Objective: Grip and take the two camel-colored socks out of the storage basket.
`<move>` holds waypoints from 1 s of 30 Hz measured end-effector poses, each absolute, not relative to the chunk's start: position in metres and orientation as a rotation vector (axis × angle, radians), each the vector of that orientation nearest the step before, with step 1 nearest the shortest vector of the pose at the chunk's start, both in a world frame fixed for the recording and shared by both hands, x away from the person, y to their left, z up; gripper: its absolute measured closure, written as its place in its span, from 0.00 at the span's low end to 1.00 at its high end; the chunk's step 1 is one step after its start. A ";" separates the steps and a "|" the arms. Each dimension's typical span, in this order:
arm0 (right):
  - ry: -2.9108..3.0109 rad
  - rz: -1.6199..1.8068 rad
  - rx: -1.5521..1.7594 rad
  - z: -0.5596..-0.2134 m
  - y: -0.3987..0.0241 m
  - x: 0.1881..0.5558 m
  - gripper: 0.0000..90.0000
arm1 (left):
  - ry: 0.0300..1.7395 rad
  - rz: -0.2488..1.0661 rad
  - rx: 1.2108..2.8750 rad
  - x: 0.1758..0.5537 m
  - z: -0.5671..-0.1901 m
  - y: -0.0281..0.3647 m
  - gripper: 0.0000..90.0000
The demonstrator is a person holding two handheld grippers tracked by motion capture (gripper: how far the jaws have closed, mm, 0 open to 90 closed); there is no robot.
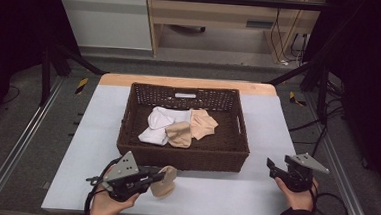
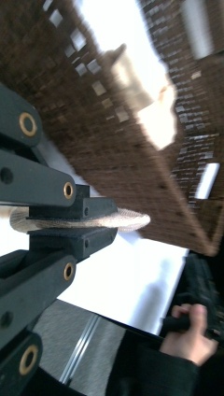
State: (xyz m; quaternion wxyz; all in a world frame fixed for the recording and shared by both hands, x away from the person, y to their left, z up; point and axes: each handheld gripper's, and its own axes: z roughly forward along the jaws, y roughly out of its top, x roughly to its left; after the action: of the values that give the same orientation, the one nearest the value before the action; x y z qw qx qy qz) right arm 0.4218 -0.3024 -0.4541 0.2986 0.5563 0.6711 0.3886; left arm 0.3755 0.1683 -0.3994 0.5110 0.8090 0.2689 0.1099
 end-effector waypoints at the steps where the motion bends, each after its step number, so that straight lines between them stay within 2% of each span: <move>1: 1.783 1.032 1.478 -0.454 -0.302 0.422 0.36 | 0.659 0.263 1.965 0.377 -0.405 0.167 0.95; 10: 1.791 1.037 1.484 -0.456 -0.302 0.424 0.32 | 0.740 0.299 2.124 0.390 -0.445 0.157 0.92; 14: 1.789 1.043 1.482 -0.456 -0.302 0.424 0.32 | 0.749 0.301 2.148 0.391 -0.451 0.155 0.90; 16: 1.789 1.046 1.484 -0.456 -0.303 0.424 0.31 | 0.750 0.307 2.156 0.391 -0.452 0.154 0.86; 17: 1.791 1.044 1.485 -0.456 -0.302 0.424 0.31 | 0.746 0.320 2.155 0.391 -0.452 0.154 0.78; 18: 1.791 1.044 1.485 -0.456 -0.302 0.424 0.31 | 0.749 0.324 2.149 0.391 -0.452 0.154 0.78; 21: 1.792 1.045 1.484 -0.456 -0.302 0.424 0.30 | 0.741 0.326 2.118 0.388 -0.444 0.156 0.65; 25: 1.786 1.049 1.486 -0.456 -0.304 0.424 0.30 | 0.727 0.357 2.064 0.384 -0.429 0.160 0.60; 30: 1.787 1.048 1.486 -0.456 -0.303 0.424 0.30 | 0.727 0.394 1.989 0.381 -0.410 0.169 0.58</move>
State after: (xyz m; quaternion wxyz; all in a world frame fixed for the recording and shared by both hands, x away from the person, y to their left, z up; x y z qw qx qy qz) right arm 0.4241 -0.3027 -0.4559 0.2918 0.5576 0.6705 0.3930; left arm 0.3807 0.1689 -0.4105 0.4741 0.8130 0.2974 0.1609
